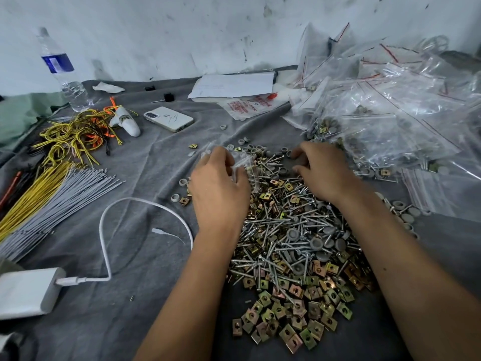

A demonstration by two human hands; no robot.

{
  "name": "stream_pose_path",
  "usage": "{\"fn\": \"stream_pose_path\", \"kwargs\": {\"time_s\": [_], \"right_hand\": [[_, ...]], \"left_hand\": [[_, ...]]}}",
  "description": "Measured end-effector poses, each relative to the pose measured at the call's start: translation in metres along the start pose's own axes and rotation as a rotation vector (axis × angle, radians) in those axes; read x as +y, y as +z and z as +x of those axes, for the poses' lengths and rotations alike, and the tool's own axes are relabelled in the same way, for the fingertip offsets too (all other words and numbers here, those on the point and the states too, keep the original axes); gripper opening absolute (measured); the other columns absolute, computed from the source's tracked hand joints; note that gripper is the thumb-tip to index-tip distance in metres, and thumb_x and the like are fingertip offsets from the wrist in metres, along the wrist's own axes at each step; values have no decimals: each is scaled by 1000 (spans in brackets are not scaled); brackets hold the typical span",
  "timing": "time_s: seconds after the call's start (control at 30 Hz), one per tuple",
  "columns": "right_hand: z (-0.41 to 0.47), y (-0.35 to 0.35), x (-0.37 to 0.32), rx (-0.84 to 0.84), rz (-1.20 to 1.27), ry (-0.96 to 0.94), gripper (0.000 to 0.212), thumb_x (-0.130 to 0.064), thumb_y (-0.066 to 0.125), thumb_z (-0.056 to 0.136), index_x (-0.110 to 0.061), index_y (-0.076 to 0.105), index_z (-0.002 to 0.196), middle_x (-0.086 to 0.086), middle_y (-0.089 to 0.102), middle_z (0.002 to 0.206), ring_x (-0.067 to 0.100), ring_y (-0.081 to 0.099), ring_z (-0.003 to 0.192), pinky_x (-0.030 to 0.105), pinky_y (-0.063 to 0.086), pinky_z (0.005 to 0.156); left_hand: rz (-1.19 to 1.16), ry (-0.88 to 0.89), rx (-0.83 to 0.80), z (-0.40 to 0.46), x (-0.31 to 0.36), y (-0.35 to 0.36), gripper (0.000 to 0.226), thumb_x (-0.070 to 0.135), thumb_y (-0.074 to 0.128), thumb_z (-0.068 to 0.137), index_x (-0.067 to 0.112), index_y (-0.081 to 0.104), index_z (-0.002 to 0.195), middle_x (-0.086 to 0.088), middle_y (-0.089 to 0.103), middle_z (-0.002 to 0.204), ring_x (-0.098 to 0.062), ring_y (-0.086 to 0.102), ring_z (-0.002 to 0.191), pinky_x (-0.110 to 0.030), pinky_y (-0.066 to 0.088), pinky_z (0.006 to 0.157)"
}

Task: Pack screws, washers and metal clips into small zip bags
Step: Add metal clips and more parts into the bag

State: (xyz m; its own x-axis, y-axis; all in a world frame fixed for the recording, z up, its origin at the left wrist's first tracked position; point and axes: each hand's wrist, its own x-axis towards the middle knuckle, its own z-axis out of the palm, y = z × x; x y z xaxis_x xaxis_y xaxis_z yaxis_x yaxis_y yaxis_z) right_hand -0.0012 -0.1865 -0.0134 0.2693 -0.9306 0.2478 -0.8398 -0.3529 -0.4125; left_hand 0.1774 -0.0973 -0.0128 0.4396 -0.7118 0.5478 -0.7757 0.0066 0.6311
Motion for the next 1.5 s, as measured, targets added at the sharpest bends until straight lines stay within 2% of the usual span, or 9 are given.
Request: {"fn": "stream_pose_path", "kwargs": {"time_s": [0.1, 0.27, 0.5, 0.73, 0.87, 1.07, 1.23, 1.37, 1.5], "right_hand": [[-1, 0, 4, 77, -1, -6, 12, -17, 74, 92, -14, 76, 104, 7, 75, 104, 23, 68, 96, 43, 56, 92], [6, 4, 7, -11, -264, 71, 31, -41, 69, 95, -14, 72, 110, 12, 70, 113, 32, 62, 109, 45, 48, 102], [-1, 3, 4, 49, 2, 72, 13, -20, 75, 92, -11, 69, 100, 8, 72, 100, 25, 67, 94, 47, 57, 87], [-18, -13, -25, 244, 517, -167, 17, -17, 83, 83, -18, 76, 99, -14, 71, 85, -2, 67, 76, 8, 50, 69], [-27, -7, -44, 164, 553, -326, 11, -15, 83, 83, -14, 77, 93, -11, 72, 82, 3, 69, 76, 13, 53, 69], [-24, 4, -43, 17, 469, -342, 8, -16, 74, 91, -10, 71, 96, -4, 71, 85, 10, 68, 80, 34, 56, 76], [-22, 6, -39, 2, 488, -299, 9, -20, 69, 96, -11, 67, 97, -1, 72, 85, 11, 69, 79, 33, 57, 75], [-23, 5, -40, 22, 443, -314, 21, -28, 60, 102, -18, 62, 83, -4, 66, 69, 5, 61, 61, 21, 46, 61], [-24, 2, -40, 46, 438, -314, 34, -26, 57, 104, -19, 56, 71, -2, 55, 59, 11, 48, 53, 33, 39, 57]], "left_hand": [[-14, 27, -12, 0, 2, 0, 17, 21, 74, 87, 20, 57, 90, 3, 65, 77, -20, 62, 71, -38, 52, 67], [-18, 59, 6, -1, 1, 1, 19, 21, 72, 90, 16, 55, 81, 2, 62, 76, -22, 59, 73, -42, 50, 67], [-61, 64, 9, 0, 1, 2, 17, 12, 68, 89, 12, 57, 77, 0, 60, 72, -23, 56, 70, -43, 48, 65], [-128, -11, 3, 1, 1, 4, 18, 12, 68, 89, 13, 58, 74, 3, 58, 66, -17, 55, 65, -39, 47, 62], [-138, -15, 0, 2, 1, 5, 17, 13, 67, 89, 13, 58, 75, 4, 57, 66, -16, 55, 65, -37, 44, 62], [-138, 4, -13, 1, 0, 6, 16, 12, 66, 89, 11, 58, 76, 1, 58, 68, -20, 55, 67, -43, 46, 65], [-99, 47, 8, 0, 0, 6, 17, 13, 67, 90, 12, 57, 77, -1, 59, 74, -21, 52, 69, -40, 42, 65], [-99, 47, 5, 0, 0, 6, 17, 11, 67, 91, 11, 57, 78, -2, 58, 76, -20, 51, 70, -38, 41, 65], [-111, 53, 5, -1, 0, 5, 16, 9, 66, 91, 10, 57, 78, -2, 59, 76, -20, 51, 70, -40, 43, 66]]}}
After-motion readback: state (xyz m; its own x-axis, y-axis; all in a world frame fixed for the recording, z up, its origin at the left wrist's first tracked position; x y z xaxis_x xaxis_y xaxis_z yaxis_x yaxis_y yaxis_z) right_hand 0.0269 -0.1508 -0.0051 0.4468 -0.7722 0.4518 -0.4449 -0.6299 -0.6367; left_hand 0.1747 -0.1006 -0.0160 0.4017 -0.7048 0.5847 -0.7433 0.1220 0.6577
